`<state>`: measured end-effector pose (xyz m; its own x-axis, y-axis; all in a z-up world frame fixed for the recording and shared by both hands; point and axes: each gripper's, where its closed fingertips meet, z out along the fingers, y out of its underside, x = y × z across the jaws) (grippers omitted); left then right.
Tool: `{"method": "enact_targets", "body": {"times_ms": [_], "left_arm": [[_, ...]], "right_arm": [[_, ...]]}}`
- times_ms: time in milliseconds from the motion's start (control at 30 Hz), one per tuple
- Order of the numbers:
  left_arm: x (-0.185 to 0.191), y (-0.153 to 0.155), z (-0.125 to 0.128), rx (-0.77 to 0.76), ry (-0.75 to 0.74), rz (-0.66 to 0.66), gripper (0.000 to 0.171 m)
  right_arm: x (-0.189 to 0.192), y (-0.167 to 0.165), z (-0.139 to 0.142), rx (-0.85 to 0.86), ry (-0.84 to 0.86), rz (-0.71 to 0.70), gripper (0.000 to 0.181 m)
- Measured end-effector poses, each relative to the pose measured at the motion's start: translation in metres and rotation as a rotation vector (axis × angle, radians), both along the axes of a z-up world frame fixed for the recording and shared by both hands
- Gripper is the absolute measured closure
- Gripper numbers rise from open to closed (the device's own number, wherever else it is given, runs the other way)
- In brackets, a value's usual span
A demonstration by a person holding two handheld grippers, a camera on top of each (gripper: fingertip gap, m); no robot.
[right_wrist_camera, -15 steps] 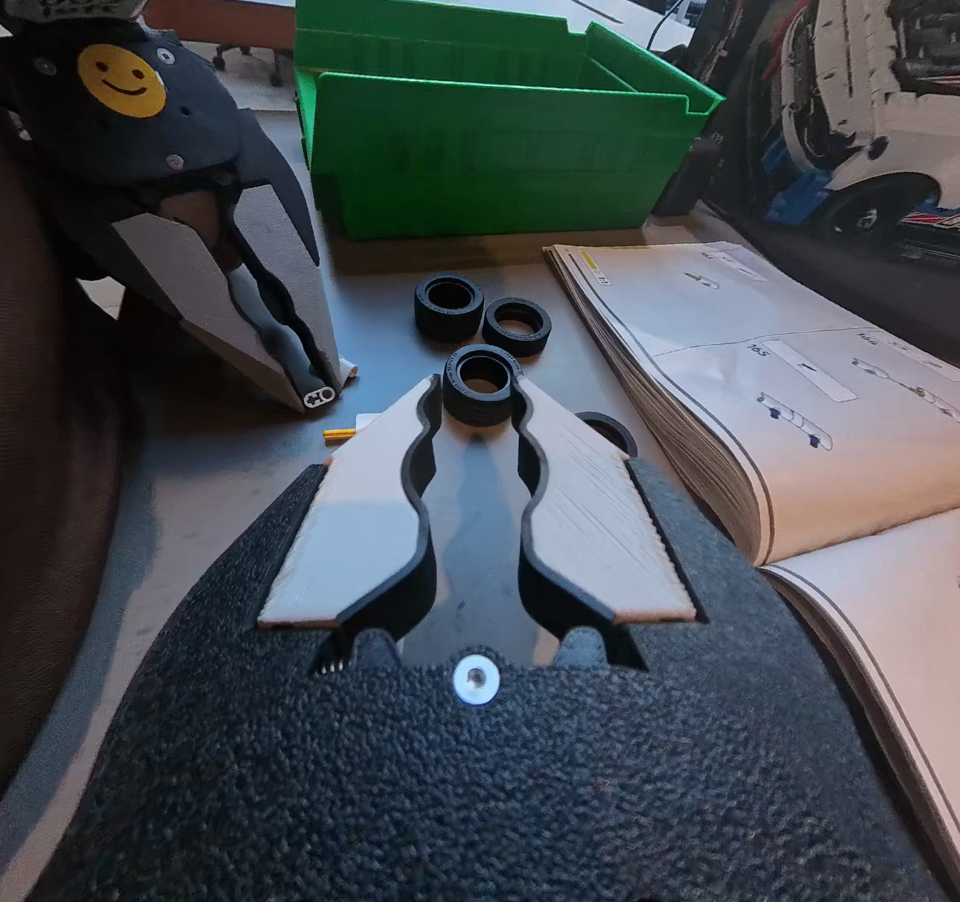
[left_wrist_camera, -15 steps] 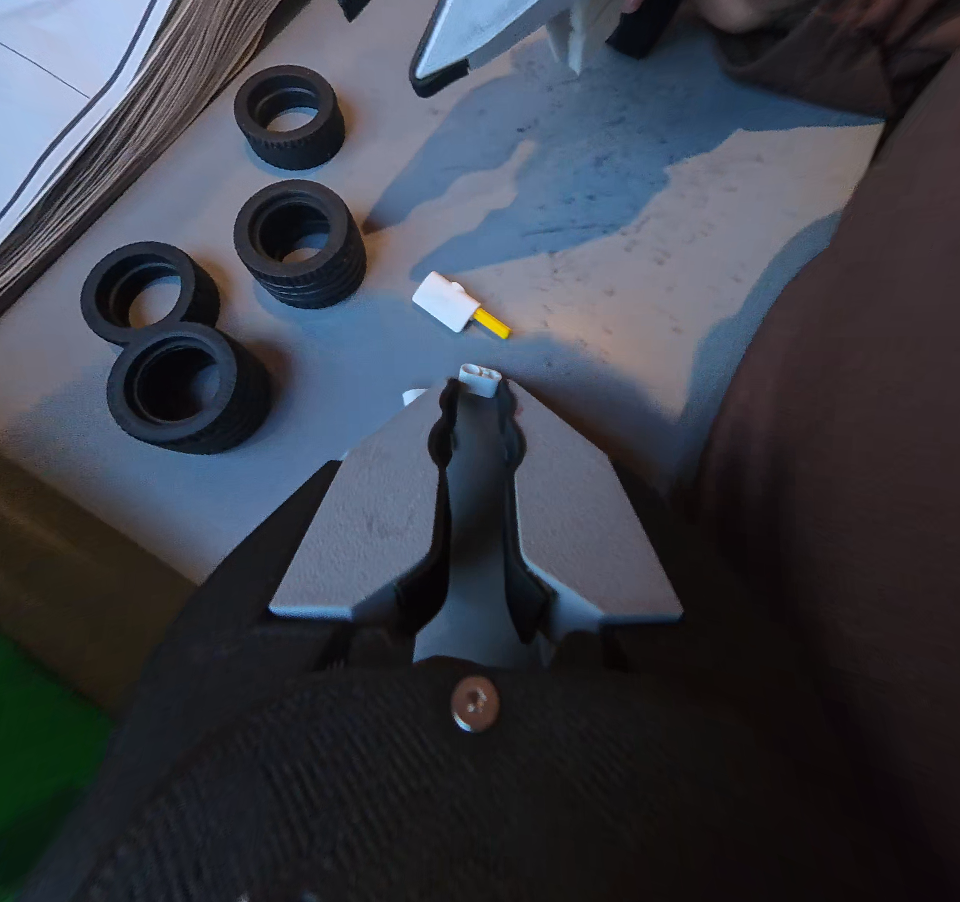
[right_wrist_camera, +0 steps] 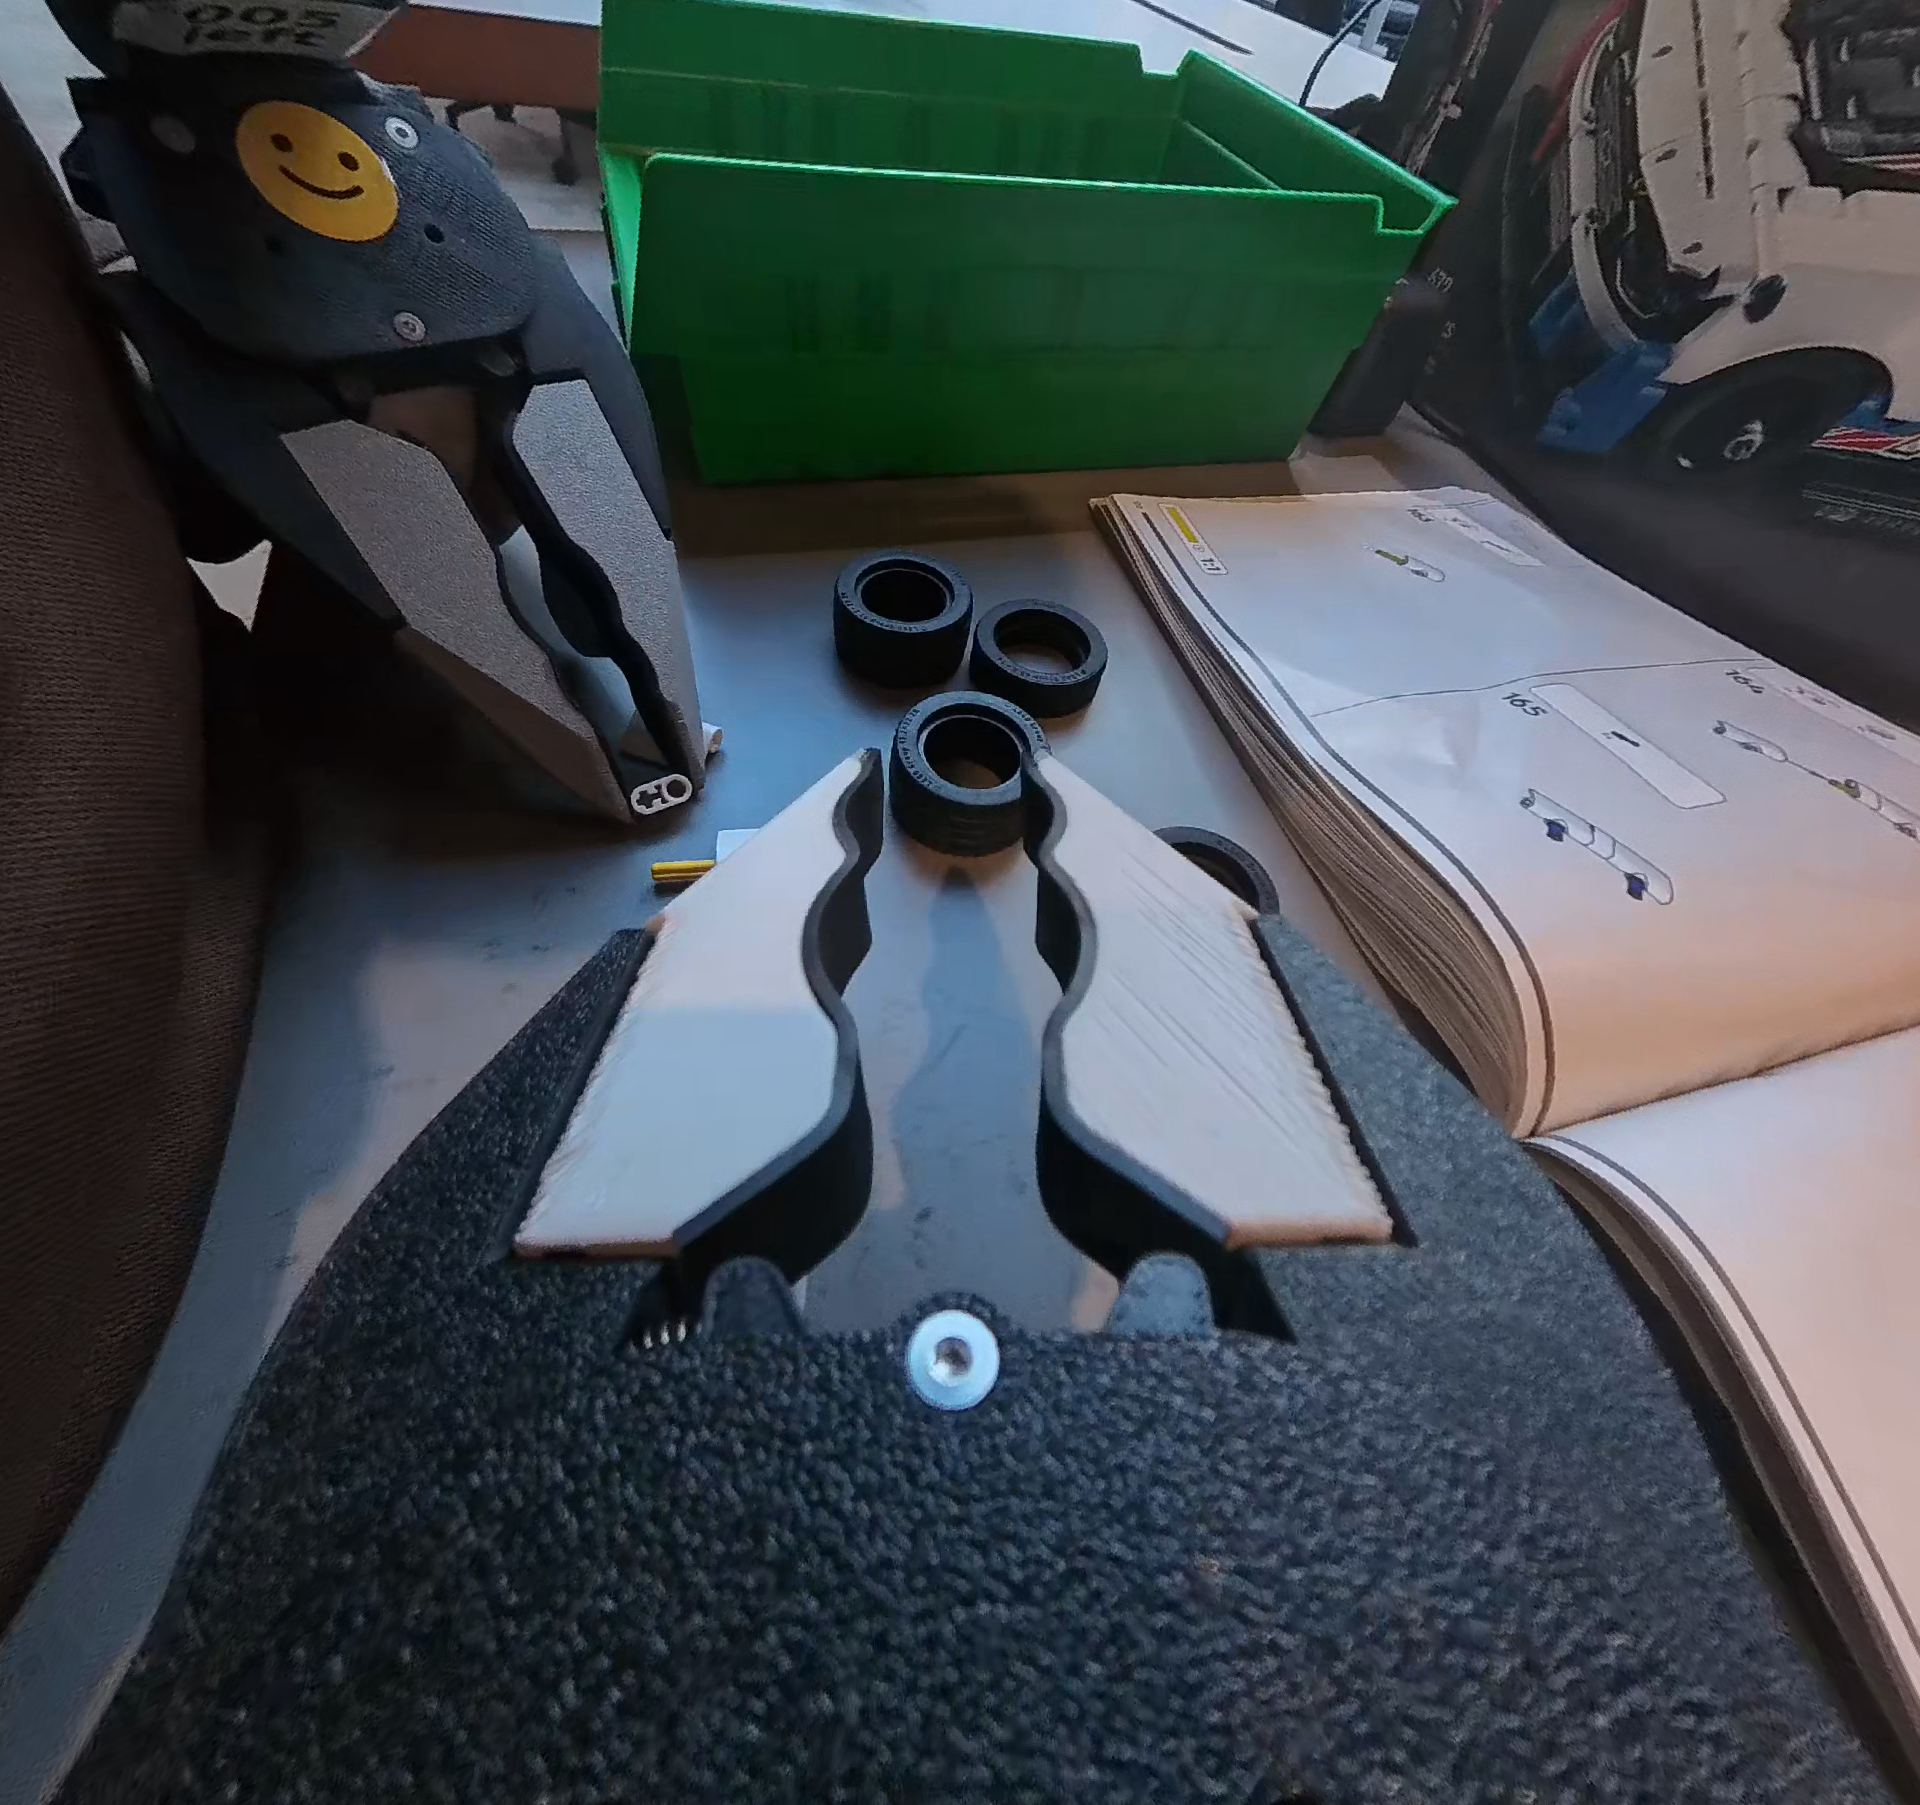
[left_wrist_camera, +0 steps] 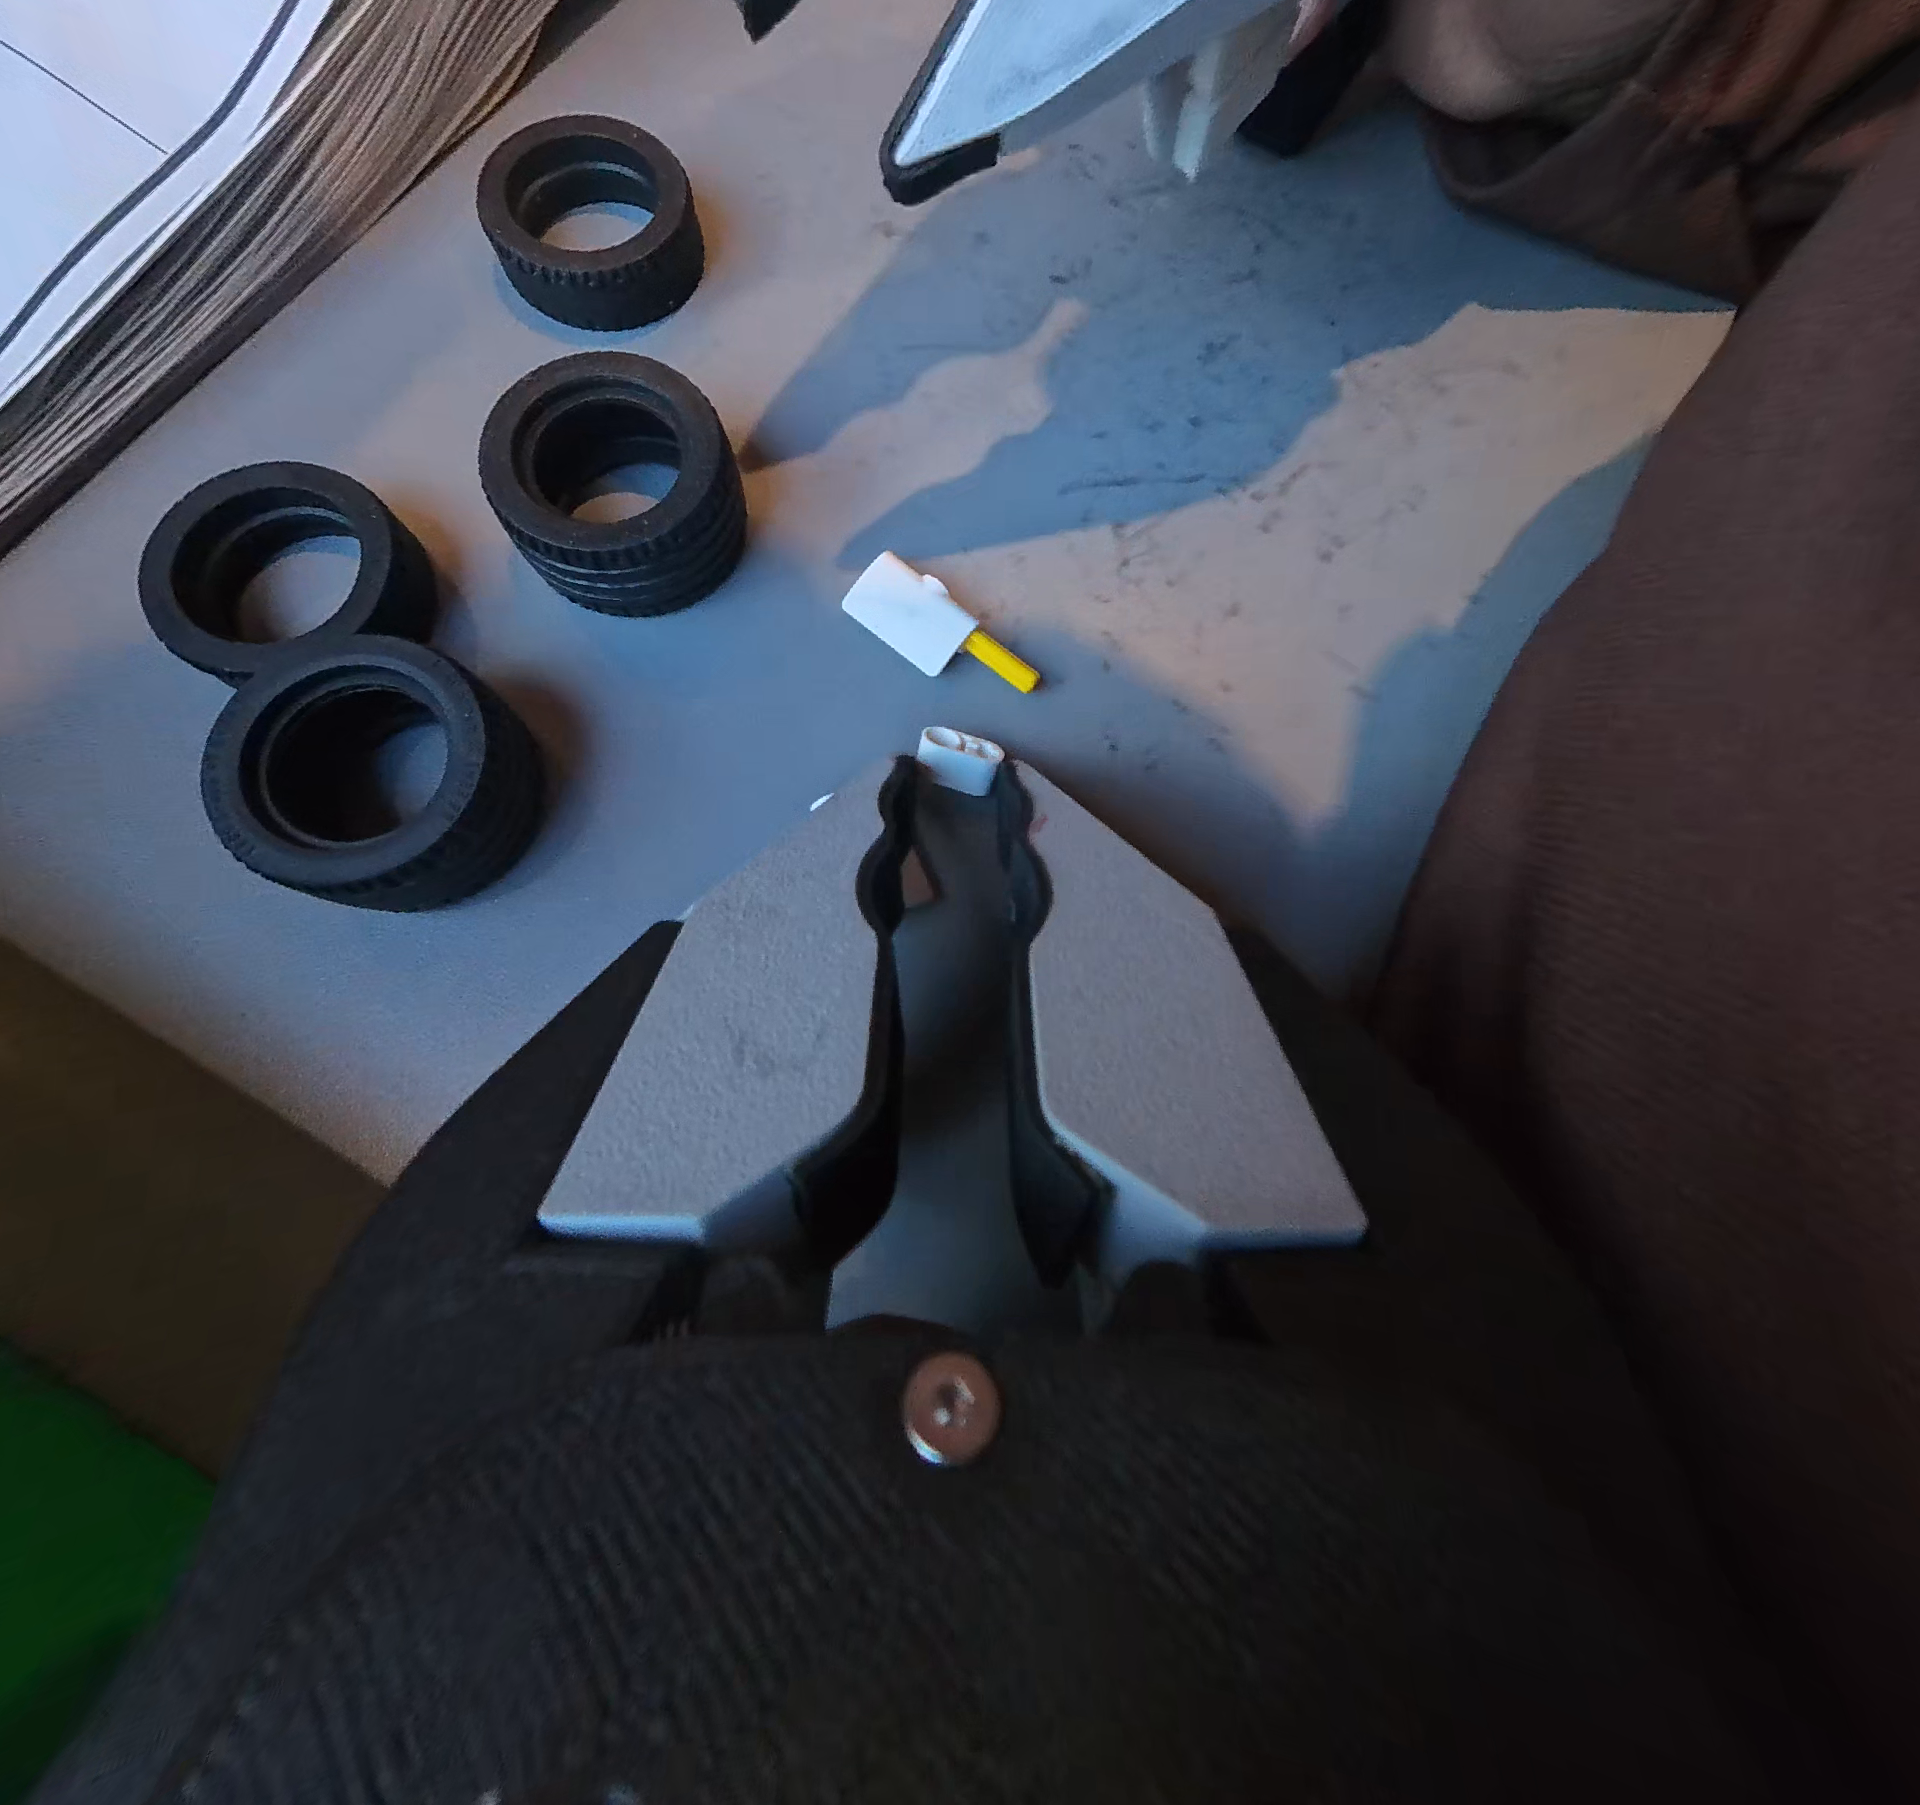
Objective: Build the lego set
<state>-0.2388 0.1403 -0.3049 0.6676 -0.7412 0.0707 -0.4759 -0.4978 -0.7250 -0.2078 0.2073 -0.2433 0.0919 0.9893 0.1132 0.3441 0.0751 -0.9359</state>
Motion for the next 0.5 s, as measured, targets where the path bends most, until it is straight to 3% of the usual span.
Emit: {"method": "enact_targets", "body": {"times_ms": [500], "left_arm": [[0.0004,0.0003,0.0003,-0.043,-0.045,0.000,0.158]], "right_arm": [[-0.0004,0.0009,-0.0011,-0.020,-0.004,0.004,0.155]]}}
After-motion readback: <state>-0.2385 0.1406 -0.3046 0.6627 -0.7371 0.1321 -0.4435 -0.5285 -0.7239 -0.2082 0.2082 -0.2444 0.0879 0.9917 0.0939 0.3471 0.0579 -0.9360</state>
